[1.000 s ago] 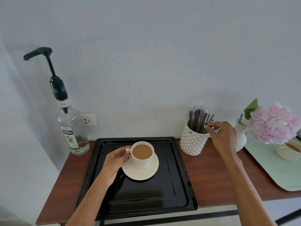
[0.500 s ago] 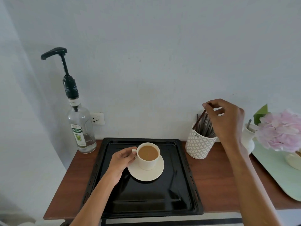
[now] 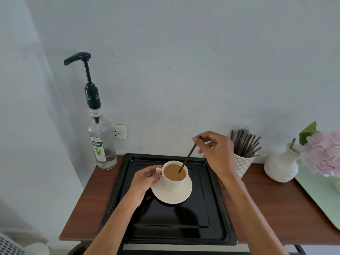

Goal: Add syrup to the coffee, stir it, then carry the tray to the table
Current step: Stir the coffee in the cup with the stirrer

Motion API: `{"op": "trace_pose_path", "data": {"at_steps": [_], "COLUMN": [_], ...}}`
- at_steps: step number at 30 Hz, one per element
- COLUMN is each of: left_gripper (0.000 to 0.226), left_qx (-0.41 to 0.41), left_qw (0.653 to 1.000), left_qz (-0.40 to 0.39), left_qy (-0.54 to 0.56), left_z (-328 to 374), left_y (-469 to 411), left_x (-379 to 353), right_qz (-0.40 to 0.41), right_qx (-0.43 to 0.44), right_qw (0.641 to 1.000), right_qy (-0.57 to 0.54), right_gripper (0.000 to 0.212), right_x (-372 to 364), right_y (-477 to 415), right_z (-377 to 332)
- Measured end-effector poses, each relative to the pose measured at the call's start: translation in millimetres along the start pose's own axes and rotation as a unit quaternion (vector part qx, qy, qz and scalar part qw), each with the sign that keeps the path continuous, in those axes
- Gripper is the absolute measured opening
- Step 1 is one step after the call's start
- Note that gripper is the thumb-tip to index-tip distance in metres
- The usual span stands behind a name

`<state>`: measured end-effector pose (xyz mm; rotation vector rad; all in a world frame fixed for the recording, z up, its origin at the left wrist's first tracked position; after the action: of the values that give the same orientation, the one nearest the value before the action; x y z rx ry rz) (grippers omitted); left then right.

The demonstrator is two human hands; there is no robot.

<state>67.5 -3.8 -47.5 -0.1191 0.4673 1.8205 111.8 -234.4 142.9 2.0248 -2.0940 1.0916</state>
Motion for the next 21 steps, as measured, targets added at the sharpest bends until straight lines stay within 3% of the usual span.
{"op": "trace_pose_path", "data": {"at_steps": [7,15,21], "left_gripper": [0.022,0.019,0.019], "left_qx": [-0.005,0.001,-0.003], "left_qw": [1.0,1.0,1.0], "left_qz": [0.0,-0.004,-0.005], "left_qy": [0.004,0.007,0.004], "left_z": [1,-2,-2], "left_y": [0,-1,-1], "left_x": [-2,0,-1], "right_qz": [-0.061,-0.122,-0.158], "right_qx": [-0.025,-0.035,-0.031], "right_qw": [0.997,0.989,0.984], "right_qy": [0.035,0.081,0.081], "right_gripper": [0.008,0.027,0.026], "right_x": [-36,-53,-68], "right_y": [13,25,23], "right_z": [22,30,24]}}
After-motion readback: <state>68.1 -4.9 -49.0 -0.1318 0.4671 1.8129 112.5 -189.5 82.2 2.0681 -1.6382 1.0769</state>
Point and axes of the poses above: each hand's wrist, its own y-axis away from the middle knuckle, its own x-axis out of the back of the hand, z = x × y, the point moved 7 cm from there along -y, towards the middle knuckle, and after that the axes turned 7 degrees about y, right-handed, at the moved point
